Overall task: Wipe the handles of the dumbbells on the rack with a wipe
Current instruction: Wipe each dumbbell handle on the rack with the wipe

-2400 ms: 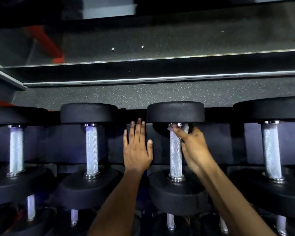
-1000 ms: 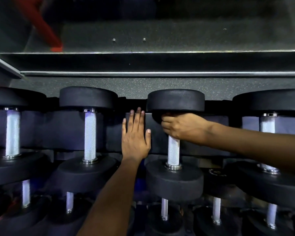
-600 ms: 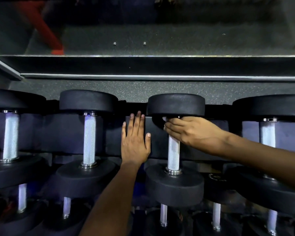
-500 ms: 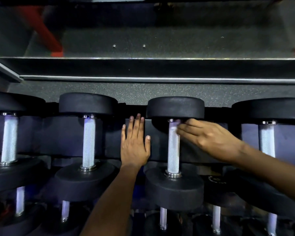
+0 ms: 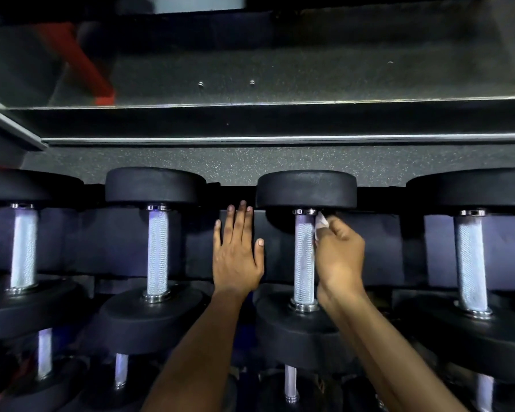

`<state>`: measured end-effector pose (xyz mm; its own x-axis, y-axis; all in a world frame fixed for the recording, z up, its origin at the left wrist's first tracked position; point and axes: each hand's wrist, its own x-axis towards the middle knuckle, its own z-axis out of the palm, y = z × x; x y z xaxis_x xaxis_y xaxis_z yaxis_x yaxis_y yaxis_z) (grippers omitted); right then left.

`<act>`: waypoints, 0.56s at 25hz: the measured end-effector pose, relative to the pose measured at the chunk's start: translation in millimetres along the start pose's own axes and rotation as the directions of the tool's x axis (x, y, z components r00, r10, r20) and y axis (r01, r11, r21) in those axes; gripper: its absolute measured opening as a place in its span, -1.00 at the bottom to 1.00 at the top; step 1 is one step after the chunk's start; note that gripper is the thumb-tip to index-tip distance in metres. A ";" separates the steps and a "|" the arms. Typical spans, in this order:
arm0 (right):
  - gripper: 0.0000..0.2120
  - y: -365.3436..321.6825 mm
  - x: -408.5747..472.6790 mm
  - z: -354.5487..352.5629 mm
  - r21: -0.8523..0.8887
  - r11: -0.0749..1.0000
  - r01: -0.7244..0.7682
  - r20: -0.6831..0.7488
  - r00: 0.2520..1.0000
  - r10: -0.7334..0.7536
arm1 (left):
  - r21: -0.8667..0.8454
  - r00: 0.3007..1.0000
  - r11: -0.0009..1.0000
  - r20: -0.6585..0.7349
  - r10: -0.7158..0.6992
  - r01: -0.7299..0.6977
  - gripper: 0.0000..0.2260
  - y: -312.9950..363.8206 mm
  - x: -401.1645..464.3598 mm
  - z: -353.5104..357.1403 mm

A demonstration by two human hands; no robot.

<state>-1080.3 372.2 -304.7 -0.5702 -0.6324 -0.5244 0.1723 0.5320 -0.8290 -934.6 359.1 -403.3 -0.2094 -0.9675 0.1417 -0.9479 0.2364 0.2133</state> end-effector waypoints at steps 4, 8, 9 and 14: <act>-0.75 -21.4 3.4 3.6 0.004 0.995 -0.097 0.014 0.995 0.097 | -0.012 1.000 1.000 -0.004 -0.005 0.005 -0.43 -0.1 0.4 -0.5; -0.91 -19.6 -18.4 -17.4 -0.490 0.785 0.378 -0.017 0.897 -0.442 | -0.013 1.000 1.000 -0.003 -0.006 0.006 -0.43 -0.1 0.5 -0.1; -0.97 -18.5 -26.4 -19.1 -0.495 0.661 0.564 0.139 0.803 -0.580 | -0.008 1.000 1.000 0.001 -0.005 0.005 -0.43 -0.8 0.3 0.9; -0.83 -47.7 -21.3 13.2 -0.186 -0.558 0.808 0.974 0.076 -0.215 | 0.061 1.000 0.998 0.013 0.000 -0.001 -0.39 -1.7 0.5 2.2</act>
<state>-1065.8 352.9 -256.5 0.7019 -0.7105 -0.0508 -0.7067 -0.7035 0.0753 -933.6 358.0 -405.7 -0.2124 -0.9687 0.1286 -0.9607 0.2311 0.1536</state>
